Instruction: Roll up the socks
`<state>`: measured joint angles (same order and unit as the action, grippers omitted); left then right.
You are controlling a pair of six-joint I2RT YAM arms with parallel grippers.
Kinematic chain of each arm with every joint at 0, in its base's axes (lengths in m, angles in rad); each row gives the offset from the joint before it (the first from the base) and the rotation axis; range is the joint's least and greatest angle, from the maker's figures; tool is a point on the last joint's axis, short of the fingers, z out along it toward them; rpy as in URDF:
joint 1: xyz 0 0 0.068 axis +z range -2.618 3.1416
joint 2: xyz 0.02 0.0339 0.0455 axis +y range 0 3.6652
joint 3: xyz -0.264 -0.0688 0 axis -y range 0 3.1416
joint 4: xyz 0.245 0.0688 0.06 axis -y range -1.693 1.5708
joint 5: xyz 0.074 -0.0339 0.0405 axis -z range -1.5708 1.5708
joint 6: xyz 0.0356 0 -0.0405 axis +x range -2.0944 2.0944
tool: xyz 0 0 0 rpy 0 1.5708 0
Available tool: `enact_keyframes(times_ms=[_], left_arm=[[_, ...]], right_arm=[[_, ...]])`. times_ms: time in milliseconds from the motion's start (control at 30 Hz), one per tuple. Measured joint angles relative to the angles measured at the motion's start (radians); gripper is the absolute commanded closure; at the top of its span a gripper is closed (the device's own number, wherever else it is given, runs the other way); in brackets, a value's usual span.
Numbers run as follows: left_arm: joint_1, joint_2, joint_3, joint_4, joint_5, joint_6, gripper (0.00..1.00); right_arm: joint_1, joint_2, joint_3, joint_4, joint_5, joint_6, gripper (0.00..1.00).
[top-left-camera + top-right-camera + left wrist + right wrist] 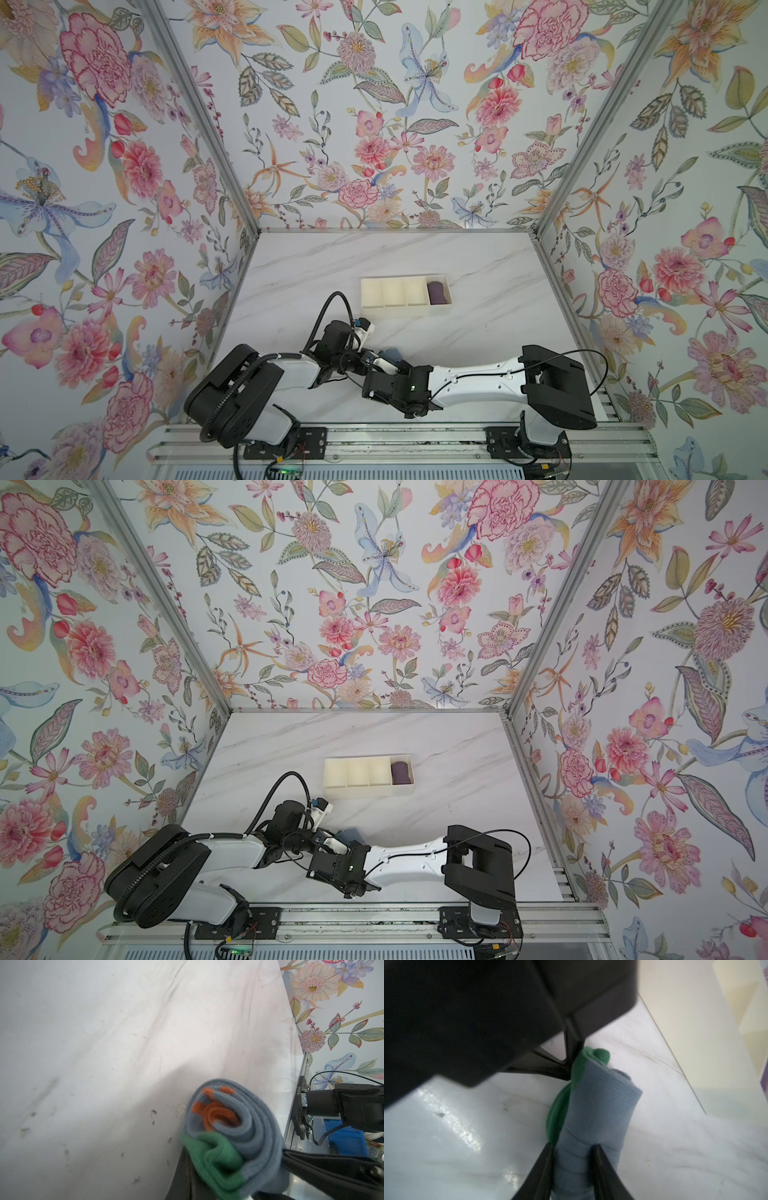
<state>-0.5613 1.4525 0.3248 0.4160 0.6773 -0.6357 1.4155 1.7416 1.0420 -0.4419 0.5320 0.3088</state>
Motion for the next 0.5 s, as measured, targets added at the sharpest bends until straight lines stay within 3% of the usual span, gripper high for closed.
enact_keyframes(times_ms=[500], left_arm=[[0.047,-0.101,0.008,-0.168,-0.010,0.068,1.00]], right_arm=[[-0.105,-0.056,-0.085,0.124,-0.227,0.005,0.65]])
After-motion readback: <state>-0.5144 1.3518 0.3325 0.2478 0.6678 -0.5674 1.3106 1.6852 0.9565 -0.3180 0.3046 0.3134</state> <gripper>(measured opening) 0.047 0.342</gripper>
